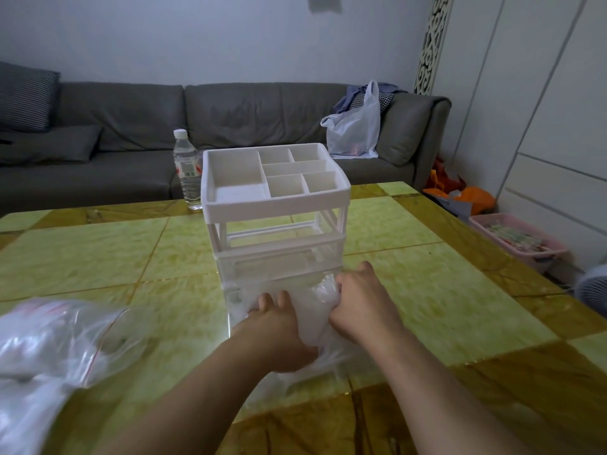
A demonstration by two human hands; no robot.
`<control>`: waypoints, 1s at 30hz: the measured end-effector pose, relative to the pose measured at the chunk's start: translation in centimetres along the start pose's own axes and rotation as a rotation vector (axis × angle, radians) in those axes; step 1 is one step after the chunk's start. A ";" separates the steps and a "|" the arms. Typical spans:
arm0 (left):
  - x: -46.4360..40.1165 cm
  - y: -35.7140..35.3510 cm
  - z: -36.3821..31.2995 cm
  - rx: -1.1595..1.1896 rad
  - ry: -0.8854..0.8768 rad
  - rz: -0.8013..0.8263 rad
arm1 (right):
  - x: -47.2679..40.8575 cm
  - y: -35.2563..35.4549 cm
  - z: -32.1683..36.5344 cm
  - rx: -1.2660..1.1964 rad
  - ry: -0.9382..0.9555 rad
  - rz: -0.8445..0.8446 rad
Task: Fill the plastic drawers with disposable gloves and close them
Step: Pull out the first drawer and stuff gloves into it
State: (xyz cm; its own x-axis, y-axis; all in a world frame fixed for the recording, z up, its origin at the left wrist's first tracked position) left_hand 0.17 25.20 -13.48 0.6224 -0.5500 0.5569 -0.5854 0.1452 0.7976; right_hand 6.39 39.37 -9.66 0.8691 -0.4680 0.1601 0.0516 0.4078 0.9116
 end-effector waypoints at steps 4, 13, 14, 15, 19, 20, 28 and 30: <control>-0.1 -0.2 0.1 0.018 -0.027 0.004 | 0.0 0.6 -0.7 -0.075 -0.014 -0.091; -0.5 -0.8 0.1 0.007 -0.048 0.000 | 2.7 3.6 4.4 -0.053 0.193 -0.260; -0.7 -1.0 0.0 -0.012 -0.061 -0.001 | 2.8 3.1 5.4 -0.056 0.223 -0.185; -0.7 -1.0 -0.3 -0.049 -0.086 -0.003 | 2.8 2.2 6.0 -0.054 0.226 -0.111; -0.4 -0.9 -0.4 -0.028 -0.098 0.010 | 1.8 -2.0 5.2 0.120 0.131 0.152; -0.4 -0.8 -0.1 0.023 -0.083 0.005 | 1.4 -2.9 4.5 0.167 0.105 0.218; -0.4 0.2 0.9 0.250 -0.003 0.000 | 0.2 -4.9 2.4 0.019 -0.006 0.459; 0.0 -0.1 0.5 0.200 -0.022 -0.038 | 0.2 -5.1 2.3 0.024 0.007 0.512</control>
State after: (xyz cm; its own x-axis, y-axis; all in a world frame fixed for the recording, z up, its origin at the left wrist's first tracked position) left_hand -0.02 24.72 -13.68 0.6358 -0.5701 0.5203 -0.6548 -0.0415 0.7547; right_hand 5.15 35.40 -13.42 0.7833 -0.2078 0.5858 -0.3928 0.5650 0.7256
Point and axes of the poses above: each hand's wrist, its own x-axis away from the middle knuckle, its own y-axis out of the back of the hand, z = x × y, the point moved 8 cm from there along -x, towards the middle knuckle, and after that the axes turned 15 degrees about z, right-handed, at the moved point
